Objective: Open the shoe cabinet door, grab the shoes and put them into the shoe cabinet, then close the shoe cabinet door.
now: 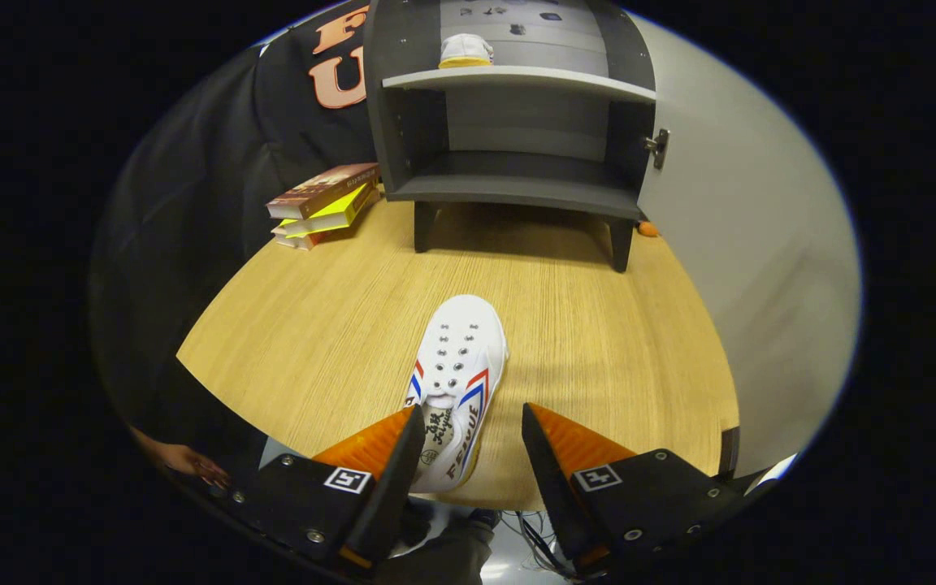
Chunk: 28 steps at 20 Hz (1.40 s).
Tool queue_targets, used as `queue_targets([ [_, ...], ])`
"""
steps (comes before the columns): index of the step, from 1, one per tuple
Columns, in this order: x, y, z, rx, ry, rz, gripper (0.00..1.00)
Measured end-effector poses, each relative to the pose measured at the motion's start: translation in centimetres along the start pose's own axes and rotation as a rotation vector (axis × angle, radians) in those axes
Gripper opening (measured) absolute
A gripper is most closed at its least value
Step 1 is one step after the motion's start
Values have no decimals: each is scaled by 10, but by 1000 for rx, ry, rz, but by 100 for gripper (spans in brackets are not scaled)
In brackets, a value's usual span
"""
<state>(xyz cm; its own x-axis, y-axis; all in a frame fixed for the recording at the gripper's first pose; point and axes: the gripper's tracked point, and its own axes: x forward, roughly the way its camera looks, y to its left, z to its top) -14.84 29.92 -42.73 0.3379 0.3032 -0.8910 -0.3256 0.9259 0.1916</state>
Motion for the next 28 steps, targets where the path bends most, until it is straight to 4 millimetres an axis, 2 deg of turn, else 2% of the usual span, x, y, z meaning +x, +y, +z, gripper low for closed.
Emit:
queue_targets([
  [4,25,2,-18,-10,58,-13,74],
  [9,52,-2,-25,24,77,-31,63],
  [11,58,0,-27,38,98,-15,58],
  [15,68,0,-20,108,88,12,48],
  [20,68,-2,-21,236,99,42,44],
  [22,68,-3,-20,255,107,27,37],
  [23,68,-5,-20,243,110,20,27],
  [25,65,-9,-19,216,116,3,15],
  [28,64,-12,-14,229,134,-15,7],
])
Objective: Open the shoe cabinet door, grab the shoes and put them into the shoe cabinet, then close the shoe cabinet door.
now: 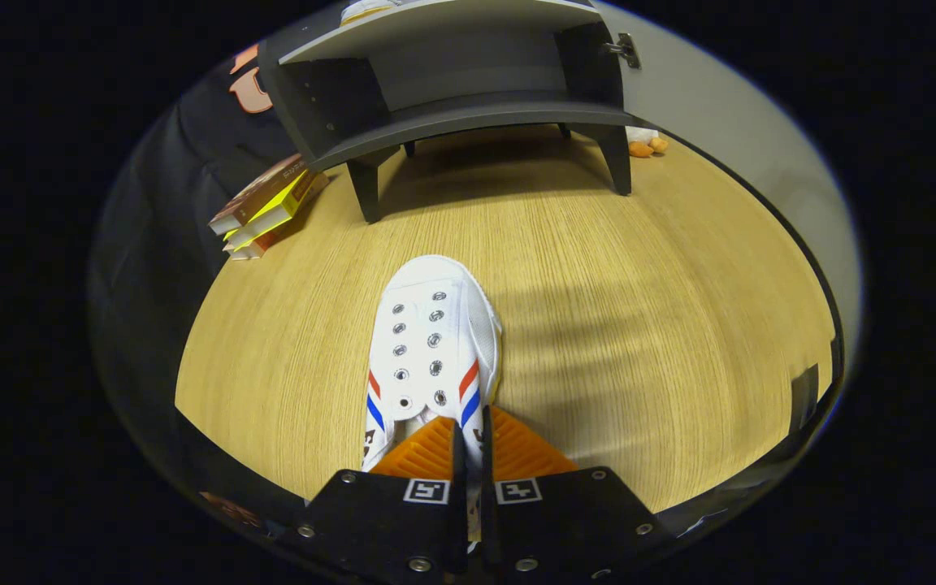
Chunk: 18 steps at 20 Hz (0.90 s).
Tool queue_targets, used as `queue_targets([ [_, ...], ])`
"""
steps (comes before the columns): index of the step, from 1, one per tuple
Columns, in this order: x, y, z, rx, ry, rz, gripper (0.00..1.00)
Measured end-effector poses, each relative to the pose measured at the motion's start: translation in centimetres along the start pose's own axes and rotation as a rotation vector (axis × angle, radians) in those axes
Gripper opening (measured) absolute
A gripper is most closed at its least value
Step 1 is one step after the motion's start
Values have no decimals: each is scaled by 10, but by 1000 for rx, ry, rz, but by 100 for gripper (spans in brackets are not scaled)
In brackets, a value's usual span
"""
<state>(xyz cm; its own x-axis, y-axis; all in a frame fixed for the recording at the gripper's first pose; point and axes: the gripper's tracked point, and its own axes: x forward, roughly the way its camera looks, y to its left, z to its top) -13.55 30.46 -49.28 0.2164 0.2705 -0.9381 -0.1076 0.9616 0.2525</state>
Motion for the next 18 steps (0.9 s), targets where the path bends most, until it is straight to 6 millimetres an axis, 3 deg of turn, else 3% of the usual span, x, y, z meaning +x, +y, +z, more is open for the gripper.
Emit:
queue_targets([
  [3,-10,0,4,4,4,-23,4],
  [6,-40,-3,16,12,-34,-12,4],
  [11,-79,-9,56,31,-114,-24,4],
  [18,-161,-35,113,83,-230,-4,4],
])
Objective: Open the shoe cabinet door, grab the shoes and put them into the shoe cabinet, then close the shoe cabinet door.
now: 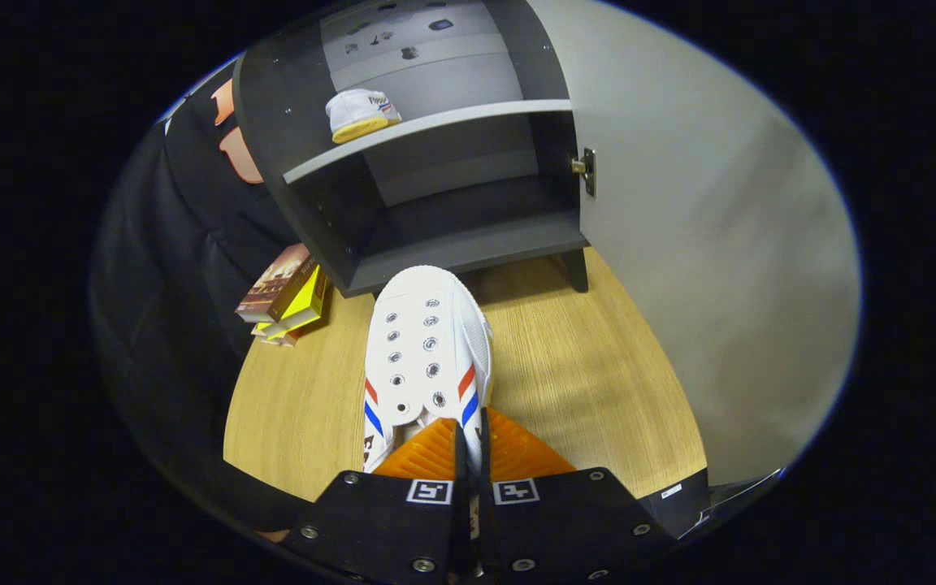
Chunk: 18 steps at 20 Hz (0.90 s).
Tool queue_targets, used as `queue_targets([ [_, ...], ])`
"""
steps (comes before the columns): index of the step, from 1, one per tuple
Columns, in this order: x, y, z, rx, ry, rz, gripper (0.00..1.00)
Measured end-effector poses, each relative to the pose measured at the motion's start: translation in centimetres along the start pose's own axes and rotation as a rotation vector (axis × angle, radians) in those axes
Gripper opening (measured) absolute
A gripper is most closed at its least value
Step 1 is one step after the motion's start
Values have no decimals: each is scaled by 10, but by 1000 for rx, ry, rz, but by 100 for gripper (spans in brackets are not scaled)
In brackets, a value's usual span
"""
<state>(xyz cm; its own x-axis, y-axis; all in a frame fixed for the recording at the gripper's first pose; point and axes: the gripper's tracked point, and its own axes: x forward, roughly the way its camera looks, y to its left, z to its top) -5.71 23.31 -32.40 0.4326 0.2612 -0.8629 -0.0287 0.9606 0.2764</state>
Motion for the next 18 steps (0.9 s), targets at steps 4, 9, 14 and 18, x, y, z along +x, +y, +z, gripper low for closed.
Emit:
queue_targets([
  [4,-38,-11,44,-5,-62,7,4],
  [9,-62,-9,79,-41,-90,-17,4],
  [14,-95,-8,119,-76,-149,-25,4],
  [18,-116,-13,148,-75,-186,-33,4],
])
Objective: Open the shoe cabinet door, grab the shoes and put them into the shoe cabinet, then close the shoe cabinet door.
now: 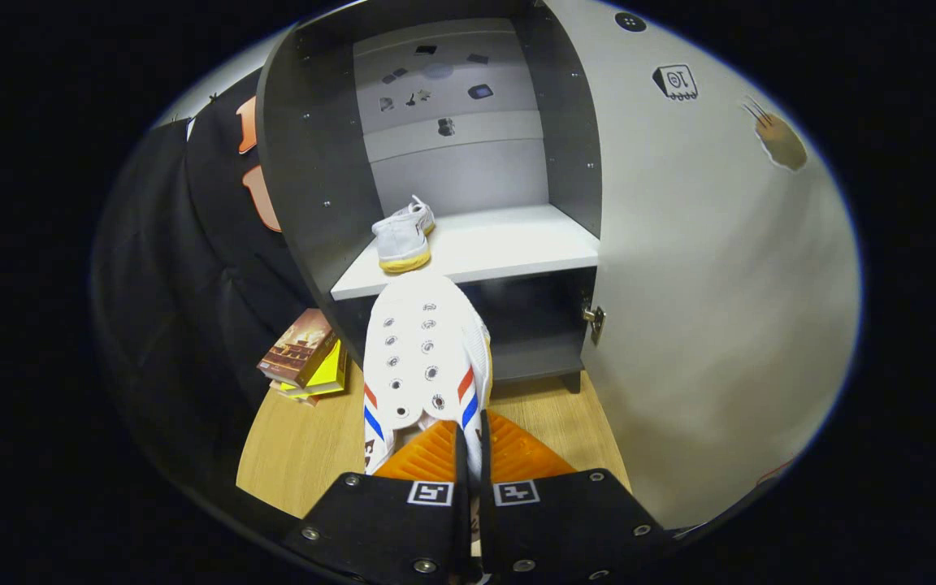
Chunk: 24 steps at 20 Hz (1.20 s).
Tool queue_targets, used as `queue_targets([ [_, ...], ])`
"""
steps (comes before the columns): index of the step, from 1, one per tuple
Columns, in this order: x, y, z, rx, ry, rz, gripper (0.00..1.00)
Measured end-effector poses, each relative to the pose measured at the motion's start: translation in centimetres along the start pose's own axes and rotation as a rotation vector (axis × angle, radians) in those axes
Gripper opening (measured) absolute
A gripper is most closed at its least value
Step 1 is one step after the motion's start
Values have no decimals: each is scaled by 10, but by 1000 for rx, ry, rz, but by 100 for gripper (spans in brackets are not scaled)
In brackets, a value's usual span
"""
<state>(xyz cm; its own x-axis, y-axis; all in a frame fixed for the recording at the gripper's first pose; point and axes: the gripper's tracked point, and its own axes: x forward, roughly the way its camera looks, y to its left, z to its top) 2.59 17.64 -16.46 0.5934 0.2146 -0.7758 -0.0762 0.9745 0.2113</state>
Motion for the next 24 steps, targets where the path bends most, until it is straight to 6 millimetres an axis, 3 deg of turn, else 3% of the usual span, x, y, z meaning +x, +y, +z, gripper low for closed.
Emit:
queue_targets([
  [15,66,-15,138,-17,-153,-116,4],
  [24,125,-6,187,-14,-108,-129,4],
])
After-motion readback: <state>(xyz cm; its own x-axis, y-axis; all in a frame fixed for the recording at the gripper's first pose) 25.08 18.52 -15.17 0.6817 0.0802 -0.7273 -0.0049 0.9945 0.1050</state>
